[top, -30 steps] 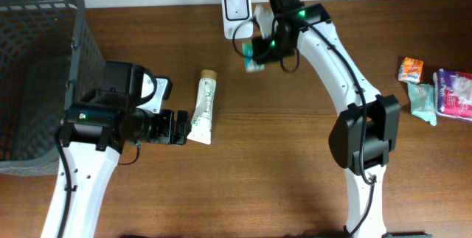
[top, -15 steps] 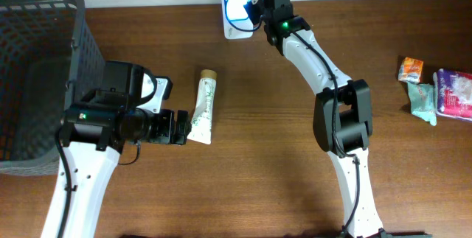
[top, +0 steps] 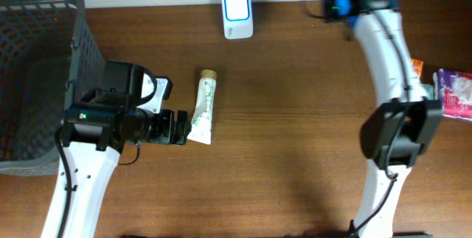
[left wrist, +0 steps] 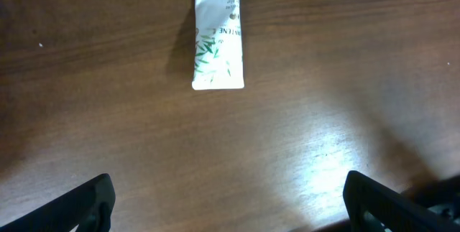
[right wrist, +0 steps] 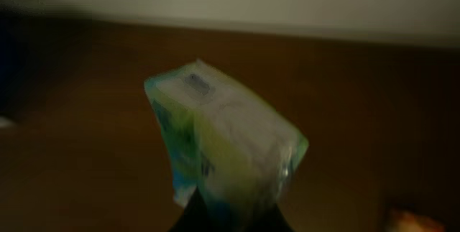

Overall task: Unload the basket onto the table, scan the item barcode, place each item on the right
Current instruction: 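Carry the teal packet right and set it beside the orange packet, then reach the right gripper to the white bamboo tube and grasp it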

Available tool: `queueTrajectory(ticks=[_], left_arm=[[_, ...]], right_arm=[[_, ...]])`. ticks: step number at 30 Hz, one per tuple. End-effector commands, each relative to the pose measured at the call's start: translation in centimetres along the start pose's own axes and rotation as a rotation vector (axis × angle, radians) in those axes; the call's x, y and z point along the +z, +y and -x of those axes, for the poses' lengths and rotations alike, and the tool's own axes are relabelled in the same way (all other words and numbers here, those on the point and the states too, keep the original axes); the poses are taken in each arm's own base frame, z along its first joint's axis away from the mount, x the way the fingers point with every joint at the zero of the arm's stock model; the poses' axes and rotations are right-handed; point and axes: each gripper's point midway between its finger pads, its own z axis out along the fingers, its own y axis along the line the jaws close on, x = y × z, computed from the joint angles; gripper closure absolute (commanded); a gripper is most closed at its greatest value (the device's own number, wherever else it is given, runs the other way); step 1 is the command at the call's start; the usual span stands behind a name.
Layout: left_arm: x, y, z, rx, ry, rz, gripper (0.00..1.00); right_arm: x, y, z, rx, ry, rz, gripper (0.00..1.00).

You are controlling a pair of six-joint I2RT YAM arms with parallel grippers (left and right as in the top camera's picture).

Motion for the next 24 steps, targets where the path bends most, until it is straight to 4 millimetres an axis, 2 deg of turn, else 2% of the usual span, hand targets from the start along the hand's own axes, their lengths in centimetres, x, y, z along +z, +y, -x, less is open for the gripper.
queueTrajectory(ticks=[1, 3, 4, 5, 6, 8, 9, 10, 11, 13, 14, 16, 18, 20, 22, 24], left_arm=[[-0.2, -0.2, 0.1, 0.027, -0.008, -0.004, 0.01], [-0.2, -0.2, 0.1, 0.027, -0.008, -0.004, 0.01], [-0.2, -0.2, 0.1, 0.027, -0.008, -0.004, 0.01], [-0.2, -0.2, 0.1, 0.027, -0.008, -0.004, 0.01], [-0.2, -0.2, 0.1, 0.027, -0.008, -0.004, 0.01], [-0.2, -0.2, 0.1, 0.027, -0.008, -0.004, 0.01], [-0.2, -0.2, 0.1, 0.027, -0.008, -0.004, 0.01], [-0.2, -0.2, 0.1, 0.027, -0.008, -0.004, 0.01], [-0.2, -0.2, 0.1, 0.027, -0.008, -0.004, 0.01], [-0.2, -0.2, 0.1, 0.027, -0.008, -0.004, 0.01], [-0.2, -0.2, 0.1, 0.027, -0.008, -0.004, 0.01], [-0.2, -0.2, 0.1, 0.027, -0.008, -0.004, 0.01], [-0.2, -0.2, 0.1, 0.027, -0.008, -0.004, 0.01], [-0.2, -0.2, 0.1, 0.027, -0.008, -0.004, 0.01], [-0.2, -0.2, 0.1, 0.027, -0.008, -0.004, 0.01], [-0.2, -0.2, 0.1, 0.027, -0.008, -0.004, 0.01]], right_arm=[[0.6, -7.7, -6.2, 0.100, 0.223, -0.136, 0.96], [0.1, -13.6, -10.7, 0.204, 0.358, -0.172, 0.96], [0.2, -15.1, -12.2, 0.260, 0.386, -0.140, 0.96], [0.5, -15.5, -13.0, 0.307, 0.394, -0.083, 0.96], [0.6, -16.2, -13.7, 0.341, 0.401, -0.055, 0.84], [0.7, -17.2, -14.6, 0.365, 0.416, -0.064, 0.83], [0.7, -17.6, -15.1, 0.375, 0.424, -0.066, 0.39], [0.9, -17.5, -15.6, 0.377, 0.438, -0.064, 0.01], [1.1, -17.1, -15.9, 0.378, 0.446, -0.049, 0.01], [1.5, -12.7, -14.7, 0.421, 0.413, 0.188, 0.01], [1.0, -9.3, -13.2, 0.437, 0.384, 0.357, 0.01], [0.0, -4.3, -11.7, 0.412, 0.380, 0.519, 0.01], [-0.4, -0.1, -11.3, 0.333, 0.403, 0.558, 0.01], [-1.3, 5.6, -11.2, 0.224, 0.434, 0.608, 0.01], [-2.0, 9.2, -11.4, 0.152, 0.449, 0.638, 0.01], [-4.1, 17.5, -12.1, -0.020, 0.456, 0.708, 0.01]])
